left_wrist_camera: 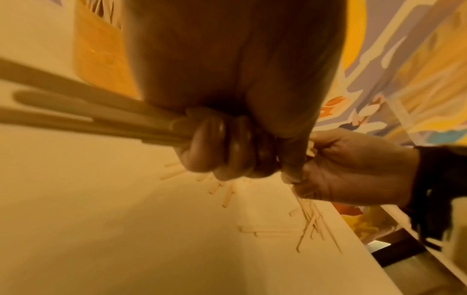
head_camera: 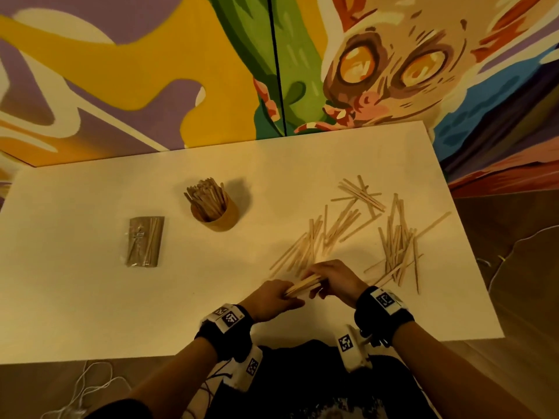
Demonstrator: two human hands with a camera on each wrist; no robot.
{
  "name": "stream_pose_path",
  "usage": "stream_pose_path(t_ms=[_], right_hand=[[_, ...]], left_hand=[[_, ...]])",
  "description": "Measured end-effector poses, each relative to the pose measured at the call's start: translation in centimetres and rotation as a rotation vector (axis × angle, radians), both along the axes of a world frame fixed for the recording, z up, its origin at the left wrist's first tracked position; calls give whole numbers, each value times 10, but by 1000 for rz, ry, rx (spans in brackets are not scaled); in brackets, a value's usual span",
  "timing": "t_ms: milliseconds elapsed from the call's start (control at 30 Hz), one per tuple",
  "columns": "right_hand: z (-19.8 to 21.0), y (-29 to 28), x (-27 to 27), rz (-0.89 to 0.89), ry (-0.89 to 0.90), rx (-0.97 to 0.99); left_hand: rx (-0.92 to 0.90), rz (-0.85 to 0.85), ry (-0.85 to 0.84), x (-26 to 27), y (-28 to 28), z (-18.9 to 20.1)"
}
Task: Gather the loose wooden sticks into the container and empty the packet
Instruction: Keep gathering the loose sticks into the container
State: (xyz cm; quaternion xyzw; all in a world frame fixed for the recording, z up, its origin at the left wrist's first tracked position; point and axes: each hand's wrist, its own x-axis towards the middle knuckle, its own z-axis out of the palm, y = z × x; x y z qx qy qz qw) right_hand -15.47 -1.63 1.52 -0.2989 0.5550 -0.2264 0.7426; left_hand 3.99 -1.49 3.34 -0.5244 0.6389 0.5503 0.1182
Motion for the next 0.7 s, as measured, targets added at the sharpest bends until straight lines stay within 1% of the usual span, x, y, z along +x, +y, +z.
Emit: stream_pose_path(t_ms=[100,233,333,400,467,500,533,567,633,667,700], right_hand=[[4,5,20,-2,-36,-32],[10,7,57,22,5,-114],[16,-2,80,51,76,-209],[22,-11,91,-15,66,-181],[26,-20,98,-147,-17,-96],[27,-24,100,-197,-40,-67],[26,-28,104,-209,-28,-48],[24,-29,108,-182,9,-24],[19,-25,121,-42,67,102],[16,-22,129,48,58,199],[15,-18,137,141,32,292]], left_hand=[[-216,-126,-154,19,-2,-4],[-358,-180,-324,36,-4,-5],[-396,-152,-357,49,-7,-4],[-375,-86,-319,63,-14,1],[-311,59,-206,79,-24,7],[-273,169,-117,87,-28,9],[-232,310,-13,95,-32,12],[-189,477,101,102,-34,16],[-101,788,353,112,-38,24],[-61,892,477,116,-38,28],[-32,961,575,118,-40,32]])
